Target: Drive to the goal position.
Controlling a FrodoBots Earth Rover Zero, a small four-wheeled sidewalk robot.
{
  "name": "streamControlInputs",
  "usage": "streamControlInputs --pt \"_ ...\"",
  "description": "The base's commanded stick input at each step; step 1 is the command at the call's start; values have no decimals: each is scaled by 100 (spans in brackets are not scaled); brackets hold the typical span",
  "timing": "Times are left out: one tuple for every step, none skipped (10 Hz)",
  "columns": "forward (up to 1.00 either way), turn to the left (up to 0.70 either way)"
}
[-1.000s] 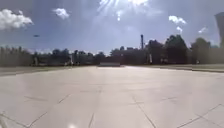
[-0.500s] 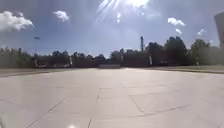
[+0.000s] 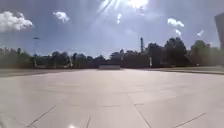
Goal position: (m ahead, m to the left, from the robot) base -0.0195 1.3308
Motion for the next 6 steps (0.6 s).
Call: streamControlInputs --pt "70 1" --pt "70 1" --pt "70 1" --pt "70 1" --pt "70 1" --pt "70 1"
